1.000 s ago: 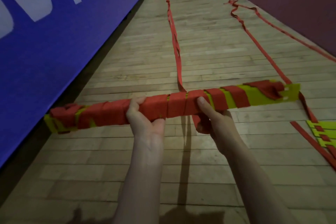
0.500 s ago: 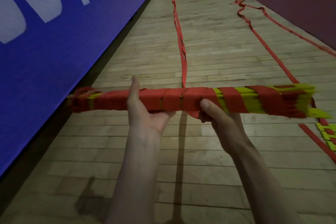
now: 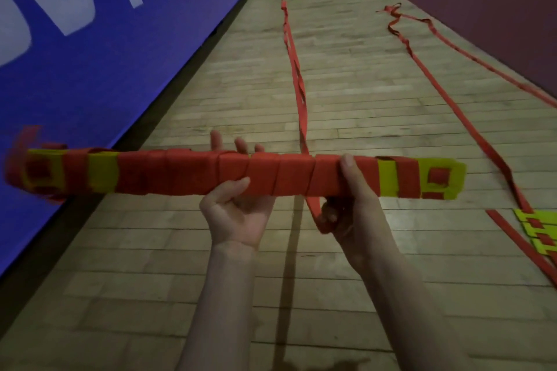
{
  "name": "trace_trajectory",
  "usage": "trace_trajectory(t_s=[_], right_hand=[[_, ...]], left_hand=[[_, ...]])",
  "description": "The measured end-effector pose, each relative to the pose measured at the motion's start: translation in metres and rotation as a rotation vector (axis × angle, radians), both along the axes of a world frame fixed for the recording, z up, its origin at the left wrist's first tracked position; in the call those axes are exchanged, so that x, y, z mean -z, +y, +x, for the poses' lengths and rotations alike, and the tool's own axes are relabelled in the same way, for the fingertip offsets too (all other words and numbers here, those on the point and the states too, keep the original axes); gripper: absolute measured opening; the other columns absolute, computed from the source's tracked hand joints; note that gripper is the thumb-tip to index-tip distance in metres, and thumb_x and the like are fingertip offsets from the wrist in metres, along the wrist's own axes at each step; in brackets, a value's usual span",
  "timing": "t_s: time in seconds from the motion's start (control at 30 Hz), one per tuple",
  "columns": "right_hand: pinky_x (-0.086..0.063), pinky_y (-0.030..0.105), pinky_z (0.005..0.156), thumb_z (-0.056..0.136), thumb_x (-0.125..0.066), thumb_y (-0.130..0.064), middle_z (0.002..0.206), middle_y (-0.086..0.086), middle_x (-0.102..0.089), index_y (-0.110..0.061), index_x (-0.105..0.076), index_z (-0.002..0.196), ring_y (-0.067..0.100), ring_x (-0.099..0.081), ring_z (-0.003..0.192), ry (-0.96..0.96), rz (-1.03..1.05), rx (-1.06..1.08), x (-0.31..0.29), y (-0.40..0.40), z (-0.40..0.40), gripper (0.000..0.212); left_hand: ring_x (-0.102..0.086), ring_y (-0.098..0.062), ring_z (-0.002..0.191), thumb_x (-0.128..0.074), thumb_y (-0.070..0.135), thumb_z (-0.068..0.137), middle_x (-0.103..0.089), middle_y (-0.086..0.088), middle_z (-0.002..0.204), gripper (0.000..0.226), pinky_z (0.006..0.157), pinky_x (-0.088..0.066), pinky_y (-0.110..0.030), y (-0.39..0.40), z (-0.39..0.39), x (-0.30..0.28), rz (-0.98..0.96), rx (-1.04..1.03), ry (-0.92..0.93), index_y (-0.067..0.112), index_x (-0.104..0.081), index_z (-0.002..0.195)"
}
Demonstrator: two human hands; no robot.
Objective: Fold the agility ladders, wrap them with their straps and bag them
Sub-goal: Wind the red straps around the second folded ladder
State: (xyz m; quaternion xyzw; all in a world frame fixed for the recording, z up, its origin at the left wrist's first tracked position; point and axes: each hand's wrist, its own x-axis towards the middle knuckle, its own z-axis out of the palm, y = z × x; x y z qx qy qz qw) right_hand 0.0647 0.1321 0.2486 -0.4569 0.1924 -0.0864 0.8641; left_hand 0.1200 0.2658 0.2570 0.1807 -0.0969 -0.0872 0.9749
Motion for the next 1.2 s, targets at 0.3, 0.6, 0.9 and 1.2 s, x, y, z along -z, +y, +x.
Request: trace_trajectory(t_s=[0.3,0.6,0.9,1.2], right_hand=[[-0.051,0.018,0.057,0.061,-0.076,-0.052,0.068,-0.012,-0.065,-0.026,-0.060,0.076,0.006,-0.066,0.068,-0.284,-0.257,0.246,0.011,-0.003,0.002,0.034],[-0.045,0.012,0.057,0.055,-0.087,-0.040,0.060,-0.016,-0.067,-0.030,-0.066,0.072,-0.001,-0.063,0.059,-0.364,-0.697,0.048,-0.007,-0.026,-0.002,0.028],[-0.024,0.027,0.045,0.066,-0.074,-0.058,0.065,0.007,-0.060,-0.012,-0.060,0.082,0.014,-0.039,0.042,-0.034,-0.225,-0.045,-0.004,0.003,-0.002,0.051],[-0.026,0.025,0.042,0.074,-0.070,-0.036,0.046,-0.009,-0.034,-0.021,-0.044,0.062,0.009,-0.032,0.038,-0.152,-0.022,0.078,-0.011,0.007,0.009,0.033]], left_hand=[[-0.058,-0.041,0.102,-0.052,0.006,0.078,-0.061,-0.015,0.102,0.016,0.087,-0.043,-0.059,-0.024,-0.010,-0.038,0.241,-0.051,0.707,0.011,-0.053,0.093],[-0.056,-0.035,0.093,-0.050,0.019,0.088,-0.059,-0.016,0.094,0.011,0.078,-0.043,-0.058,-0.034,-0.005,-0.019,0.200,-0.022,0.802,0.008,-0.053,0.087],[-0.063,-0.019,0.095,-0.053,-0.002,0.059,-0.069,0.002,0.104,0.061,0.076,-0.056,-0.037,-0.005,0.004,-0.009,-0.029,-0.333,0.210,0.022,-0.054,0.115],[-0.065,-0.021,0.088,-0.072,0.019,0.071,-0.066,-0.003,0.092,0.041,0.095,-0.049,-0.050,-0.011,-0.007,-0.024,0.310,-0.281,0.530,0.022,-0.059,0.109]])
